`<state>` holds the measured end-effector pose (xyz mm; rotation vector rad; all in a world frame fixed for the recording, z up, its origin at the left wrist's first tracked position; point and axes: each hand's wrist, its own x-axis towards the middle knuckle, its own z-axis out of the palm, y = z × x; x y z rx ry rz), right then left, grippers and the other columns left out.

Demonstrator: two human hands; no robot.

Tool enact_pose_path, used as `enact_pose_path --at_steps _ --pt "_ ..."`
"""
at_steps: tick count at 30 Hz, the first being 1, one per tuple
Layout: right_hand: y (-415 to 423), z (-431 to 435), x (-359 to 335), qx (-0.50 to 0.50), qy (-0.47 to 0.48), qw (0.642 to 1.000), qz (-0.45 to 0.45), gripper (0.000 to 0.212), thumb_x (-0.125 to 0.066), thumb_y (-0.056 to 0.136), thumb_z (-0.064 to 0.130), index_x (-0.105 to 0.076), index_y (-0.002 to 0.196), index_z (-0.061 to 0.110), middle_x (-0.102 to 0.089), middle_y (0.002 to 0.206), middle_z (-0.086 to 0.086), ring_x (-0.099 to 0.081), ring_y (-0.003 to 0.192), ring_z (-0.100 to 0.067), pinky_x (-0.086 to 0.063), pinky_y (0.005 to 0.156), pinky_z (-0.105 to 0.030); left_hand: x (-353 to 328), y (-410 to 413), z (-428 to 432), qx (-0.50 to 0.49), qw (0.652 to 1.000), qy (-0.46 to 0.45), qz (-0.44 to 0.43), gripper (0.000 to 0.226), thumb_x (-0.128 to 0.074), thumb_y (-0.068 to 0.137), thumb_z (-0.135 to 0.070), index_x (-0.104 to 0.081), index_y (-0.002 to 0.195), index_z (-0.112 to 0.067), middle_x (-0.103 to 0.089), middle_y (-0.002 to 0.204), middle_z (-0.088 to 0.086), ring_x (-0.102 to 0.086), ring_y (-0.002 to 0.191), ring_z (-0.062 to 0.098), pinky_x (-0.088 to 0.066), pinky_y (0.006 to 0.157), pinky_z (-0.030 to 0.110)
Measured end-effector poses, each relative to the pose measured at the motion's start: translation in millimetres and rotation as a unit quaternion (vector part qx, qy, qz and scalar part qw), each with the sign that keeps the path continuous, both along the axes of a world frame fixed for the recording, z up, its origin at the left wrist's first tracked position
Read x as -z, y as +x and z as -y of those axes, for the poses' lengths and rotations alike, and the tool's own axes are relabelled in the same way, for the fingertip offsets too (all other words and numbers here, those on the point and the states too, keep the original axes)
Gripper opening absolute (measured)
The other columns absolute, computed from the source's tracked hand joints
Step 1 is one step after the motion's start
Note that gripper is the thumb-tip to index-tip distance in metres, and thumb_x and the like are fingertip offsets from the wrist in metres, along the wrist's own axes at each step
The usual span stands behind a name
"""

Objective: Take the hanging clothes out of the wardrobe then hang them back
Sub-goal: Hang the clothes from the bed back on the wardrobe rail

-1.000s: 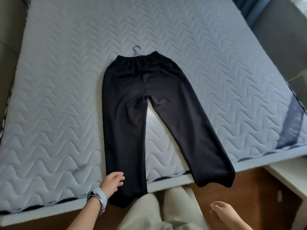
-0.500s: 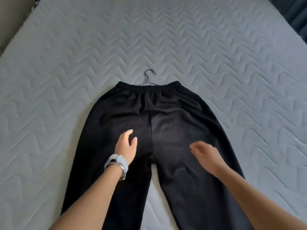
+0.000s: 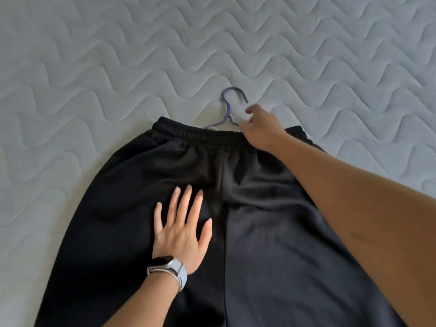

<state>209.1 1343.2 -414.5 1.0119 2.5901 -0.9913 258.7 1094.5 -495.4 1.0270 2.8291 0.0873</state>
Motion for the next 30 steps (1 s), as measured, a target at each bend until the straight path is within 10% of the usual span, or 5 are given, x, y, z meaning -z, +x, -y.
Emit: enact_pose_path --at_steps 9,15,19,23,30 --pt "49.9 -4.6 -43.2 -0.021 0.122 0.992 0.009 0.030 -0.039 0.096 0.034 -0.059 0.113 0.020 -0.062 0.113 -0.008 -0.054 0.104 -0.029 -0.038 0.076 -0.033 -6.0 3.7 0.6 0.005 1.000 0.029 0.007 0.057 -0.036 0.083 -0.046 -0.040 0.135 -0.022 -0.046 0.144 0.003 -0.032 0.136 0.020 -0.021 0.107 0.048" --pt "124.0 26.9 -127.4 -0.034 0.103 0.994 -0.030 0.025 -0.043 0.094 0.035 -0.061 0.090 0.019 -0.057 0.083 -0.002 -0.050 0.082 -0.022 -0.037 0.069 -0.030 -46.3 -7.6 -4.9 -0.010 0.987 -0.014 0.161 0.059 -0.031 0.090 -0.048 -0.025 0.144 -0.027 -0.018 0.157 -0.005 -0.012 0.146 0.015 -0.008 0.117 0.041" --pt "149.4 72.1 -184.9 0.044 -0.056 0.992 -0.100 0.022 -0.054 0.089 0.031 -0.070 0.084 0.017 -0.055 0.069 0.001 -0.048 0.062 -0.011 -0.038 0.058 -0.021 -141.5 10.7 1.7 -0.077 0.948 0.234 0.202 0.026 -0.051 0.090 -0.016 -0.063 0.111 -0.008 -0.059 0.122 0.006 -0.057 0.109 0.022 -0.044 0.094 0.026" --pt "175.4 120.8 -252.3 0.084 -0.211 0.965 -0.129 0.020 -0.062 0.084 0.027 -0.068 0.068 0.017 -0.049 0.056 0.003 -0.044 0.050 -0.012 -0.037 0.053 -0.022 -266.1 62.9 13.4 -0.113 0.849 0.473 0.206 0.018 -0.049 0.092 -0.021 -0.064 0.100 -0.018 -0.061 0.093 -0.009 -0.057 0.085 -0.001 -0.043 0.073 0.001" --pt "216.0 210.0 -407.1 -0.060 -0.213 0.954 -0.202 0.024 -0.048 0.091 0.016 -0.072 0.085 0.012 -0.068 0.076 -0.001 -0.061 0.071 -0.008 -0.049 0.074 -0.022 -458.2 91.1 56.0 -0.083 0.757 0.505 0.406 0.034 -0.063 0.074 -0.041 -0.061 0.066 -0.008 -0.058 0.064 0.009 -0.057 0.070 0.022 -0.045 0.074 0.033"
